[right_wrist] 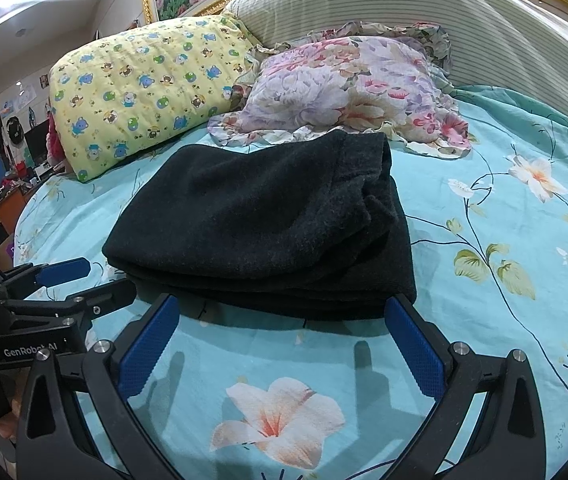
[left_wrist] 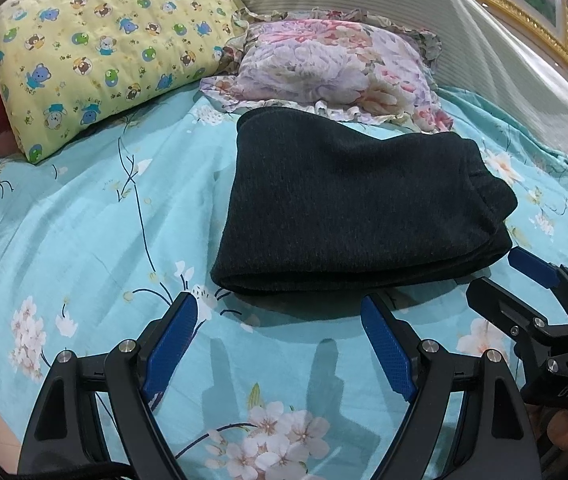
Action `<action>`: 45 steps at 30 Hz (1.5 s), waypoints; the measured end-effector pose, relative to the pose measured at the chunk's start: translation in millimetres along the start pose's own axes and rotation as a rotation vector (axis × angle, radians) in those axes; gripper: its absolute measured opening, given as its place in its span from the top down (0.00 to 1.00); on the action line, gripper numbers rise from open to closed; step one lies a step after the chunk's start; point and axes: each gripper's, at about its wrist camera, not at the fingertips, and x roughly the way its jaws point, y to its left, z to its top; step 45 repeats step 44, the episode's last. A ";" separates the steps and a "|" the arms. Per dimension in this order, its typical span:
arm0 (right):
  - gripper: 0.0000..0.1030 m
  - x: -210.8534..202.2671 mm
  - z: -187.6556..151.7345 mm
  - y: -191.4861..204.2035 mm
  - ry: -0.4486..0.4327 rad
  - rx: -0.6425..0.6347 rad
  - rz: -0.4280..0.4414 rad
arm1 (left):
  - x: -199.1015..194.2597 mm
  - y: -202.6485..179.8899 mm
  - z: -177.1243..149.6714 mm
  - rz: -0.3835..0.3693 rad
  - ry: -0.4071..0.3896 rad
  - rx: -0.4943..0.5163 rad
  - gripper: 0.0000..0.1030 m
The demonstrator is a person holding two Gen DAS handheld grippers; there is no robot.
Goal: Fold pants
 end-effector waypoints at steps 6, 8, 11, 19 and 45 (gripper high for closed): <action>0.01 -0.6 1.7 0.4 -0.003 0.001 0.002 | -0.8 0.7 0.5 0.000 0.001 0.000 0.18; 0.01 -0.5 1.5 0.6 -0.001 0.001 0.001 | -0.3 1.1 1.0 0.001 0.002 0.000 0.18; 0.01 -0.6 1.5 0.5 -0.002 0.000 0.001 | 0.2 1.4 1.1 0.001 0.003 -0.001 0.18; 0.01 -1.6 3.6 1.0 -0.006 0.009 0.004 | 3.0 4.1 2.0 -0.007 0.009 -0.014 0.18; 0.01 -8.9 15.6 -6.9 -0.040 0.033 0.004 | -6.4 0.8 20.1 -0.015 -0.023 -0.014 0.18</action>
